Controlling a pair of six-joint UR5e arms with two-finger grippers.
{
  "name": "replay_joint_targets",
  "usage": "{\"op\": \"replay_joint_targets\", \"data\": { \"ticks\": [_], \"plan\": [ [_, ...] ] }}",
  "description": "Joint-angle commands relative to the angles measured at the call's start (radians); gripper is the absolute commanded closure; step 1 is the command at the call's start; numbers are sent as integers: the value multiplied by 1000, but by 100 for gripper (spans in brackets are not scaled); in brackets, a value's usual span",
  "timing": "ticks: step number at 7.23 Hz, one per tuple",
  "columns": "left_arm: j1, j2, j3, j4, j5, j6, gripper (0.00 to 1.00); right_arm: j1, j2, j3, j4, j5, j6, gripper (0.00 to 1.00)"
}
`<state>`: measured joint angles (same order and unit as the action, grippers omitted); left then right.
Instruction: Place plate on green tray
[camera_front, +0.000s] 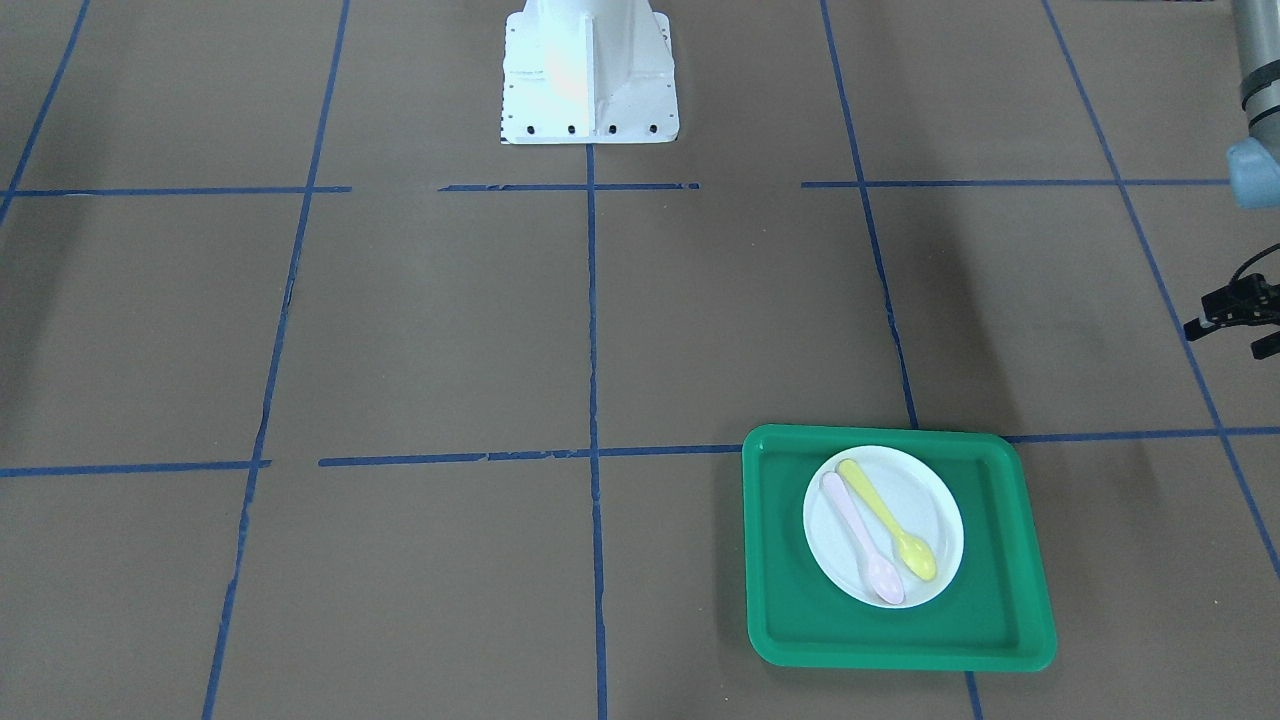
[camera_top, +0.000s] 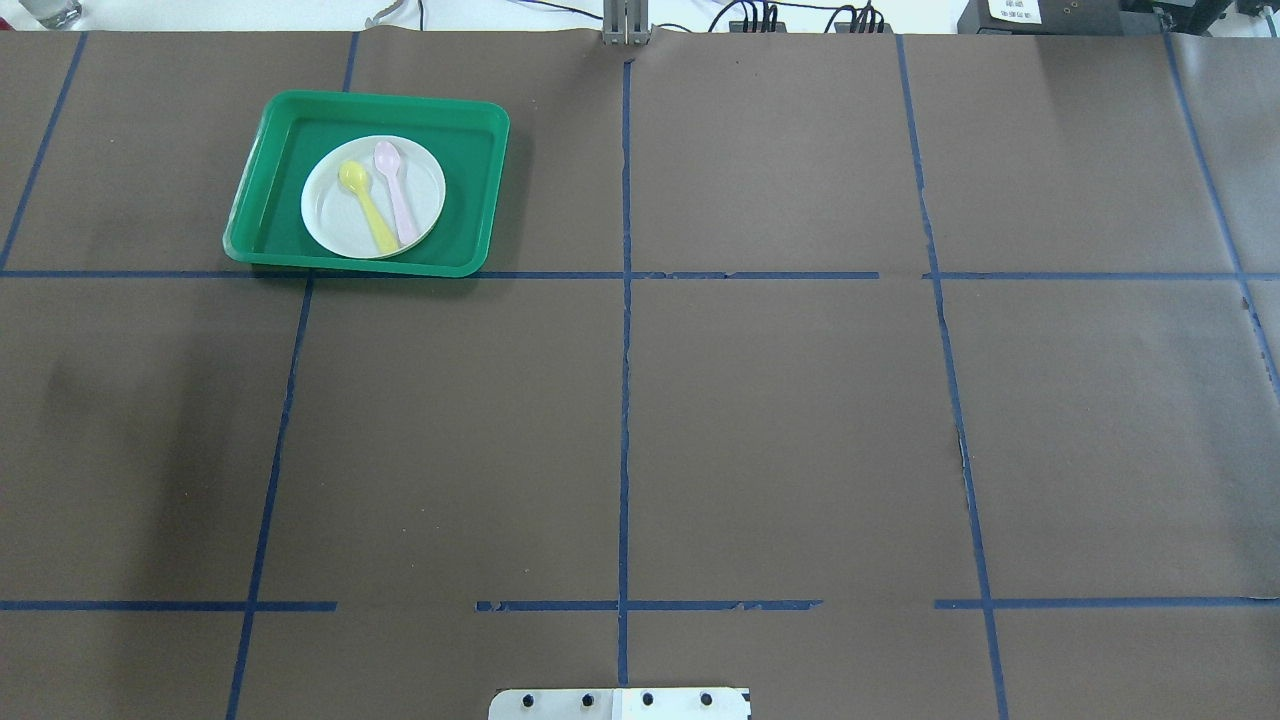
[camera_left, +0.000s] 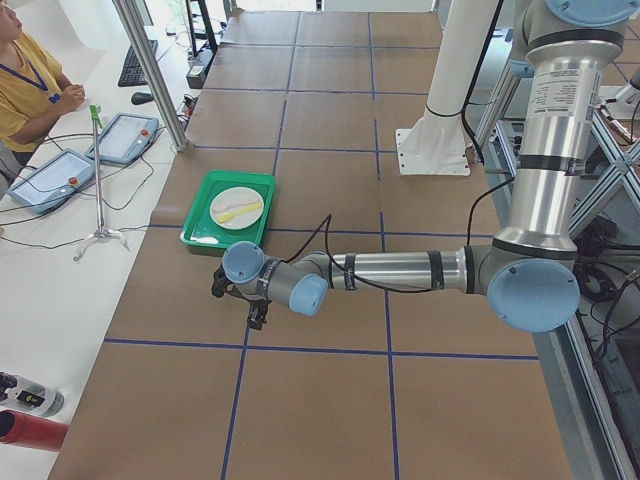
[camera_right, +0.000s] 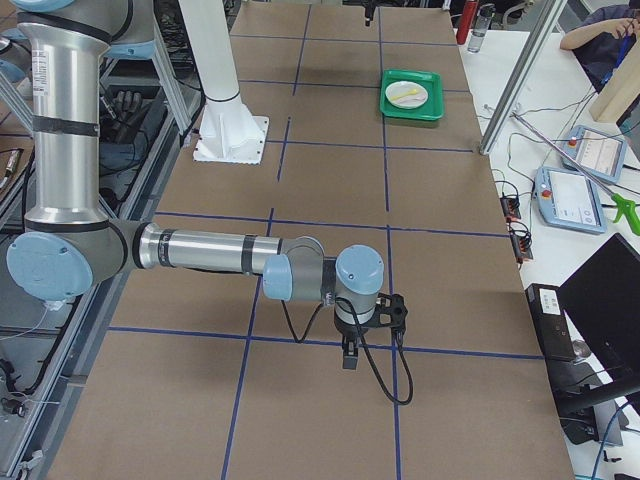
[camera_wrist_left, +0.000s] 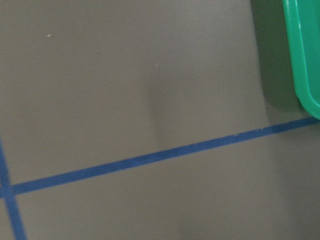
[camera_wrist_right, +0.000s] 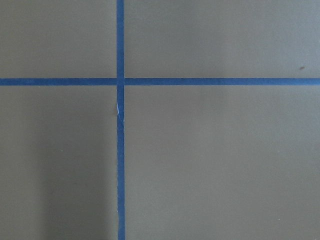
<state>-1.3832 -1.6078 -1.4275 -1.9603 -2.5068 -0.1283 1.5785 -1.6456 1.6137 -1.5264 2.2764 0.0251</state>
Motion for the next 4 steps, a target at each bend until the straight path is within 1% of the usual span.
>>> {"op": "replay_joint_targets", "data": {
  "ticks": [1, 2, 3, 4],
  "plan": [
    [-17, 150, -105, 32, -3, 19, 0, 0, 1, 2, 0, 0, 1, 0],
    [-19, 154, -137, 138, -4, 19, 0, 0, 1, 2, 0, 0, 1, 0],
    [-19, 170, -208, 215, 0, 21, 0, 0, 0, 0, 0, 0, -1, 0],
    [-22, 196, -229, 218, 2, 38, 0, 0, 1, 2, 0, 0, 1, 0]
  ]
}}
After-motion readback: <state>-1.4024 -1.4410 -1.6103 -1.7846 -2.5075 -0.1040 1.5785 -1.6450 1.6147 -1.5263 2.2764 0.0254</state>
